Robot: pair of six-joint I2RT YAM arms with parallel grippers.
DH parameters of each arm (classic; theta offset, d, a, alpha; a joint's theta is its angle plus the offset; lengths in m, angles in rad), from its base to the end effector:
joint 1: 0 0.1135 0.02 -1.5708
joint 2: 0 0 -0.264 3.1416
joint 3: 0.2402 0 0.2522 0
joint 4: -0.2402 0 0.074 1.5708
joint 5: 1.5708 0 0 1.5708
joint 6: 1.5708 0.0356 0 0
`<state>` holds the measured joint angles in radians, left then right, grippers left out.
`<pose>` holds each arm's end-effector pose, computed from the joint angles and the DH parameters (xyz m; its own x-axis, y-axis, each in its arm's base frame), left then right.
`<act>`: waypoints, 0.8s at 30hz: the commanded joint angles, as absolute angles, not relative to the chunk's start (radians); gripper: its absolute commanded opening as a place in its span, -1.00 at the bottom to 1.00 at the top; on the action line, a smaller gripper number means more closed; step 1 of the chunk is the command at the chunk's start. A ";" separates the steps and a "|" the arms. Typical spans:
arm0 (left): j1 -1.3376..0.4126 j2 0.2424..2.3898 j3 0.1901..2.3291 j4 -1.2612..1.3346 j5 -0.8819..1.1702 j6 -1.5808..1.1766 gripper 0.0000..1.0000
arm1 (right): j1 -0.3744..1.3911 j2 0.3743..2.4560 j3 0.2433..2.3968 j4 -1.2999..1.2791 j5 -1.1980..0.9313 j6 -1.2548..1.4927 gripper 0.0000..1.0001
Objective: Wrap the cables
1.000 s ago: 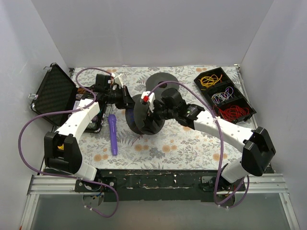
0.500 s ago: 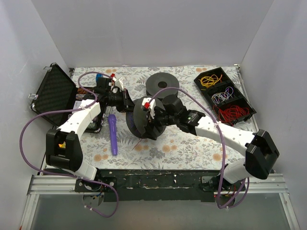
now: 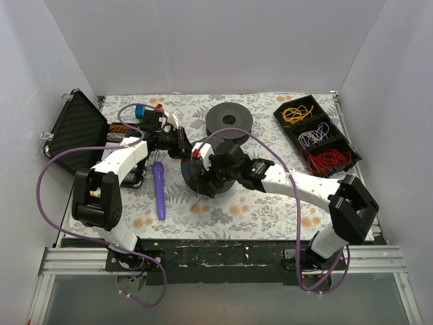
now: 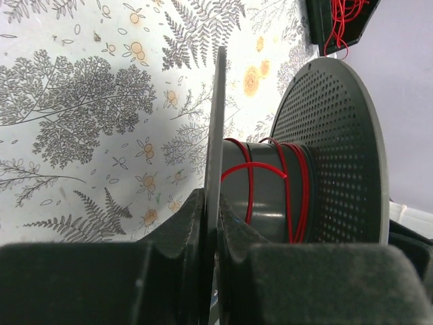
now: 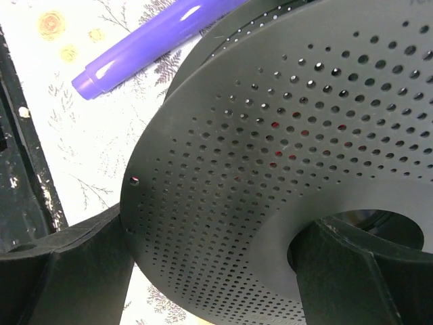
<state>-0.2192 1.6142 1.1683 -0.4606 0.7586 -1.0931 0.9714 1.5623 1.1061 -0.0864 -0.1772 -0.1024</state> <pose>0.3264 -0.0978 0.2471 -0.8611 -0.4685 0.1976 -0.4196 0.4353 -0.7965 0.1965 0.2987 0.2671 -0.1980 -0.4681 -0.8612 -0.9230 0.3848 0.0030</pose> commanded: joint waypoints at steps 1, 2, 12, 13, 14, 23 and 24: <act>-0.219 1.676 1.244 -0.478 0.736 -1.083 -0.68 | 0.982 1.581 1.121 -0.161 -0.049 -0.084 -0.35; -0.218 1.698 1.261 -0.494 0.715 -1.069 -0.48 | 0.982 1.588 1.123 -0.178 -0.029 -0.086 -0.41; -0.218 1.783 1.376 -0.519 0.513 -0.940 0.46 | 0.985 1.670 1.149 -0.426 0.077 -0.184 -0.74; -0.218 1.776 1.385 -0.518 0.493 -0.930 0.50 | 0.985 1.684 1.164 -0.455 0.081 -0.201 -0.75; -0.216 1.766 1.391 -0.511 0.470 -0.919 0.54 | 0.985 1.699 1.189 -0.492 0.090 -0.218 -0.76; -0.213 1.697 1.411 -0.509 0.399 -0.847 0.67 | 0.997 1.790 1.304 -0.577 0.015 -0.339 0.14; -0.213 1.691 1.410 -0.509 0.396 -0.841 0.68 | 0.997 1.795 1.315 -0.569 0.021 -0.336 0.26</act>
<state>-0.2188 1.7718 1.3811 -0.5159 0.4458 -0.8925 0.9882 1.7809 1.2484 -0.5552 0.0166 -0.2810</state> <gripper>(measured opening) 0.831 0.860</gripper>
